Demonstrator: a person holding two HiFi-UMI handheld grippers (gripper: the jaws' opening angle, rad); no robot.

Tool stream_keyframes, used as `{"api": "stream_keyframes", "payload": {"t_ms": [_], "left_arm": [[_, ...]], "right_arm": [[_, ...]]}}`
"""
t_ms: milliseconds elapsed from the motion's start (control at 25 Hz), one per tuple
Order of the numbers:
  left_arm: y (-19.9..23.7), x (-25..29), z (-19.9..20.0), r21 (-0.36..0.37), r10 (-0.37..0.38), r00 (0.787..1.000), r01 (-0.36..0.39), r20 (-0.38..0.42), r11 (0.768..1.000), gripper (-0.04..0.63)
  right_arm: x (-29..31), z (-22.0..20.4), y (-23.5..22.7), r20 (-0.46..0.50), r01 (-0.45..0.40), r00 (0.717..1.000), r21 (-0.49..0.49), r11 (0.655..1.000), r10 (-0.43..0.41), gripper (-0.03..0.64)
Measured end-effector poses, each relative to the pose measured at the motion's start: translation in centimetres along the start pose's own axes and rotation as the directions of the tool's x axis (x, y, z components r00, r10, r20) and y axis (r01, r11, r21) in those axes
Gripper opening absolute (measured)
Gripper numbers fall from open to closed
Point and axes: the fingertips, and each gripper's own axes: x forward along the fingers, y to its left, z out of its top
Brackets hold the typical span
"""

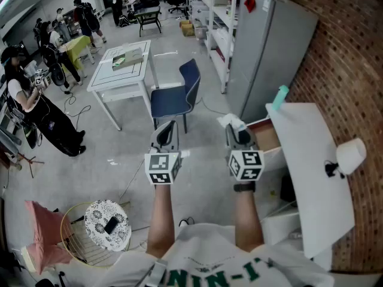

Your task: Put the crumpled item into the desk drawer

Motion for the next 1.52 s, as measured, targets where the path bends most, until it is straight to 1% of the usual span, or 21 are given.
{"api": "stream_keyframes", "payload": {"t_ms": [200, 400, 560, 680, 800, 960, 1080, 1280, 1440, 1520], "left_arm": [[-2.0, -0.2, -0.1, -0.001, -0.007, 1.000, 0.007, -0.010, 1.000, -0.003], [-4.2, -0.4, -1.3, 0.012, -0.016, 1.000, 0.016, -0.021, 1.000, -0.003], [-5.0, -0.1, -2.4, 0.014, -0.030, 0.998, 0.031, -0.046, 0.999, -0.003], [-5.2, 0.8, -2.3, 0.014, -0.035, 0.999, 0.036, -0.037, 0.999, -0.003], [-5.3, 2.0, -2.6, 0.015, -0.044, 0.998, 0.045, -0.033, 0.999, -0.003], [-4.6, 5.2, -3.7, 0.012, -0.063, 0.997, 0.064, -0.034, 0.998, -0.003], [-3.3, 8.9, -3.9, 0.016, -0.086, 0.996, 0.086, -0.024, 0.996, -0.003], [-0.7, 15.3, -3.4, 0.015, -0.123, 0.992, 0.123, -0.016, 0.992, -0.003], [1.3, 19.6, -3.4, -0.002, -0.143, 0.990, 0.143, -0.014, 0.990, -0.003], [2.0, 21.4, -3.8, -0.010, -0.162, 0.986, 0.162, -0.022, 0.987, -0.003]], "right_arm": [[-1.6, -0.6, -1.3, -0.016, 0.001, 1.000, 0.013, 1.000, -0.001, 0.090], [-2.9, -2.0, -2.8, -0.002, -0.002, 1.000, 0.082, 0.997, 0.002, 0.090], [-2.6, -2.9, -3.5, -0.030, 0.006, 1.000, 0.108, 0.994, -0.003, 0.091], [-2.2, -3.2, -3.7, -0.024, -0.010, 1.000, 0.133, 0.991, 0.013, 0.091], [-1.2, -4.0, -3.8, -0.034, -0.023, 0.999, 0.128, 0.992, 0.028, 0.091], [1.1, -4.7, -4.9, -0.038, -0.015, 0.999, 0.108, 0.994, 0.019, 0.092], [4.5, -4.7, -5.7, -0.030, -0.001, 1.000, 0.083, 0.997, 0.004, 0.092], [10.5, -3.8, -6.8, -0.034, 0.035, 0.999, 0.073, 0.997, -0.033, 0.092], [14.6, -3.5, -7.3, -0.037, 0.051, 0.998, 0.066, 0.997, -0.049, 0.092], [16.2, -3.8, -7.6, -0.054, 0.064, 0.997, 0.067, 0.996, -0.061, 0.092]]}}
